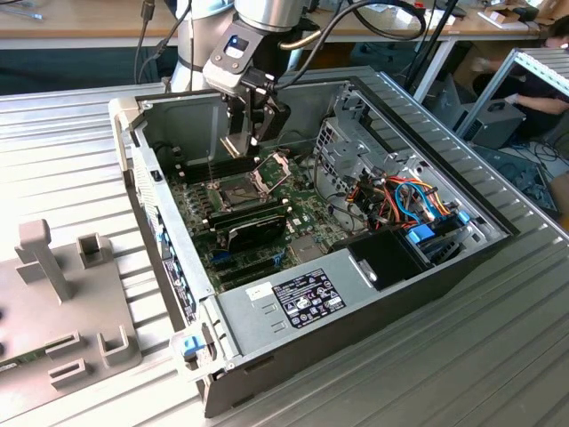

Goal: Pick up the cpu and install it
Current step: 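Place the cpu into insertion slot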

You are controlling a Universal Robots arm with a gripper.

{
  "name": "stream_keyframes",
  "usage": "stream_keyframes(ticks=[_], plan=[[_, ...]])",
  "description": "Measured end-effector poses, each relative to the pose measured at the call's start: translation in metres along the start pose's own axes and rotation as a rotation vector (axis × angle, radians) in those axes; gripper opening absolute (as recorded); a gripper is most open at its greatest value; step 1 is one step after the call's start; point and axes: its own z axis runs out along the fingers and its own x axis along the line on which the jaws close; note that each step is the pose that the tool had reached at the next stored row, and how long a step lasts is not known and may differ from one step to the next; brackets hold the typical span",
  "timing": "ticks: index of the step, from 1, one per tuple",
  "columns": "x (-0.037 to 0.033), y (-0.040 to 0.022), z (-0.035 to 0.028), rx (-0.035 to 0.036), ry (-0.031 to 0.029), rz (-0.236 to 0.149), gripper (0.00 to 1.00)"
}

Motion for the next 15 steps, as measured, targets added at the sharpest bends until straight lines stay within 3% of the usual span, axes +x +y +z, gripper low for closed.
stream_keyframes(ticks=[1, 3, 9, 15], plan=[[0.0000, 0.0000, 0.0004, 0.0011, 0.0021, 0.037, 0.55], [0.0000, 0.0000, 0.0007, 0.0019, 0.0035, 0.064, 0.55], [0.0001, 0.0001, 0.0011, 0.0018, 0.0041, 0.067, 0.55], [0.0003, 0.0006, 0.0098, -0.0059, 0.0035, 0.067, 0.55]])
